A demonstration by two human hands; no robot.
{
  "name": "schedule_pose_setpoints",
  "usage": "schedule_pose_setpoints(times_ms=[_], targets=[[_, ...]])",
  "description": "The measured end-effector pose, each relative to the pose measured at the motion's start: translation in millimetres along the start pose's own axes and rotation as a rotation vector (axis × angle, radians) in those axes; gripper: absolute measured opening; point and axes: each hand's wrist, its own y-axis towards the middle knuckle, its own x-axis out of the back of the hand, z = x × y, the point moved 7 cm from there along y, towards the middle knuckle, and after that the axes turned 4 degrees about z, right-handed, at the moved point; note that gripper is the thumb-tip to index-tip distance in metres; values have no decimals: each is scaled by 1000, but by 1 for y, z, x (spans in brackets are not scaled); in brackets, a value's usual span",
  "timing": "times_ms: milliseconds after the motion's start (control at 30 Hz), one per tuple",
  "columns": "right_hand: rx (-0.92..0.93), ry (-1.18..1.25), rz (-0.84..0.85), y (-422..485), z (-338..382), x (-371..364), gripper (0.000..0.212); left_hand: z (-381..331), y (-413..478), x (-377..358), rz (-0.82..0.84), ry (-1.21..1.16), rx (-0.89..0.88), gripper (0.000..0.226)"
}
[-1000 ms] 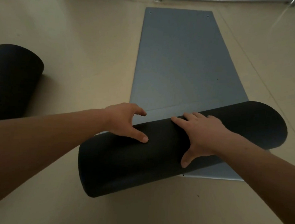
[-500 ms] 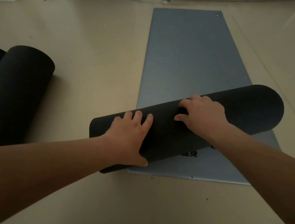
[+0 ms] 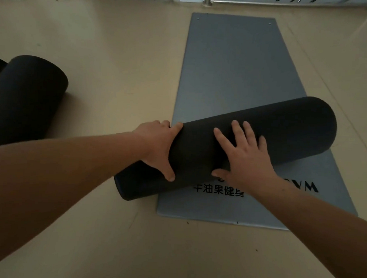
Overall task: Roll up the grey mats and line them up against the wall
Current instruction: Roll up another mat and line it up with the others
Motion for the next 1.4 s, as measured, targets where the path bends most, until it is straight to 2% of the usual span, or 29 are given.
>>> schedule_pose_setpoints(times_ms=[100, 300, 400, 533, 700, 767, 833, 900, 967, 1033, 1067, 1133, 1233, 1333, 1400], targets=[[-109, 169, -53, -13, -11, -9, 107, 7, 5, 5, 20, -42, -6, 151], [-430, 841, 20, -30, -19, -46, 103, 10, 7, -4, 20, -80, 16, 151], [-444, 933, 20, -21, -7, -42, 105, 15, 8, 0, 71, -149, 39, 151], [-394, 896, 57, -16, -19, -43, 106, 8, 8, 3, 70, -142, 41, 149], [-339, 918, 192, 7, -50, -17, 109, -10, 5, -11, 51, -207, 92, 143], [-321, 887, 194, 16, -43, -14, 117, -7, 5, -13, 57, -265, 121, 142], [-300, 824, 140, 22, -26, -15, 112, 5, 3, -16, 48, -339, 140, 140], [-272, 772, 51, 27, -8, -11, 93, 14, -5, -20, -8, -361, 92, 127], [-264, 738, -8, 33, 3, -5, 80, 7, -16, -16, -133, -244, -57, 99], [-271, 693, -6, 42, 9, 0, 77, -6, -24, -13, -245, -90, -176, 76], [-275, 657, 3, 48, 10, 1, 77, -8, -25, -12, -259, -53, -178, 72], [-284, 581, 12, 58, 15, 5, 76, -1, -25, -12, -227, -24, -107, 80], [-297, 456, 34, 79, 21, 15, 78, 32, -26, -11, -90, 5, -15, 107], [-287, 342, 108, 105, 27, 31, 83, 65, -25, -20, 95, -144, 28, 130], [-234, 307, 97, 117, 30, 40, 82, 80, -18, -28, 115, -236, 35, 138]])
